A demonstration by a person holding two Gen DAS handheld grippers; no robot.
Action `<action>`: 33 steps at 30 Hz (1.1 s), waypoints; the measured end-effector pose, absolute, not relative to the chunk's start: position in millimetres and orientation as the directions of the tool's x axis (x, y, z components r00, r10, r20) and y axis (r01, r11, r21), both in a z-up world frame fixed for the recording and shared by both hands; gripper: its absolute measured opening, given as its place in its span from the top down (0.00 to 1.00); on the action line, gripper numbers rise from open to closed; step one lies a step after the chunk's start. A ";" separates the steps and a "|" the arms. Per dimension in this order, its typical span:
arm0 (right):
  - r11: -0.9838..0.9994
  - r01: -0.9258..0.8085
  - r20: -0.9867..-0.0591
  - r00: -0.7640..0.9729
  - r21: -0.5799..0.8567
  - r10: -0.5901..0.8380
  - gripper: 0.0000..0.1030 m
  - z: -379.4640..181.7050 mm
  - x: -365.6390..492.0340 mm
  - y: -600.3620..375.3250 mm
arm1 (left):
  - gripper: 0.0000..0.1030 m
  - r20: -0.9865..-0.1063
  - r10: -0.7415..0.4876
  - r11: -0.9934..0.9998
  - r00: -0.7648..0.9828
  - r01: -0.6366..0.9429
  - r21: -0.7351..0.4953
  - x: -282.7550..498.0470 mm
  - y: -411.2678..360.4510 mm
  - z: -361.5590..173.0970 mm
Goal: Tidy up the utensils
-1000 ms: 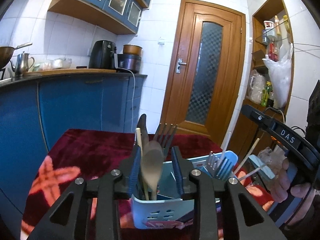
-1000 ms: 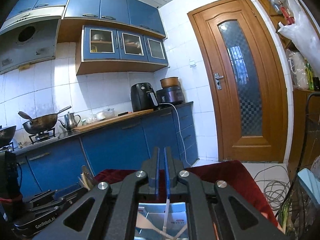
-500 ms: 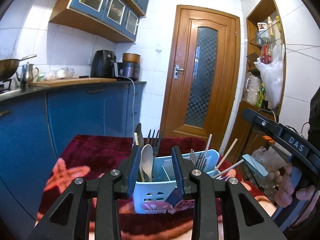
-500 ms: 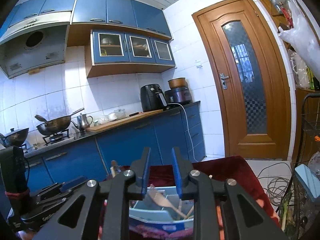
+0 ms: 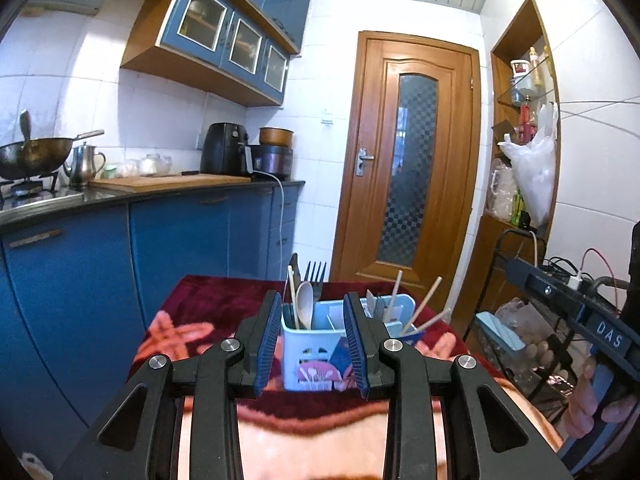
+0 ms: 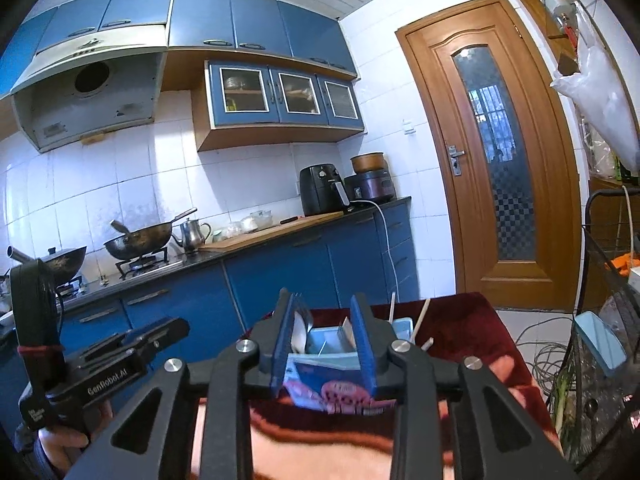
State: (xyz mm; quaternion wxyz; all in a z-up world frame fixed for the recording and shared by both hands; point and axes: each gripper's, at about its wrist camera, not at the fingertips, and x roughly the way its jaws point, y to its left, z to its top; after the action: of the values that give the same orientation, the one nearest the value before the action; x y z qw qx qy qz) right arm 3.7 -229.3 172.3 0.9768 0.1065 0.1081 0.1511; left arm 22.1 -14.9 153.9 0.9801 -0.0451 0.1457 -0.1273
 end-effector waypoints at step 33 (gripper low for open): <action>0.985 -0.142 -0.330 0.929 0.096 0.166 0.29 39.6 -32.4 -219.1 | 0.39 -0.412 -0.080 0.996 0.908 0.060 -0.061 8.1 -23.7 29.8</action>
State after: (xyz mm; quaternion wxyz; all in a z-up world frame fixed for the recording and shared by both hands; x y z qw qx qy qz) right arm -32.4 -219.1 39.6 0.9815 0.0353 0.1711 0.0783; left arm 8.1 -23.7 29.8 0.9764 -0.0234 0.2118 -0.0357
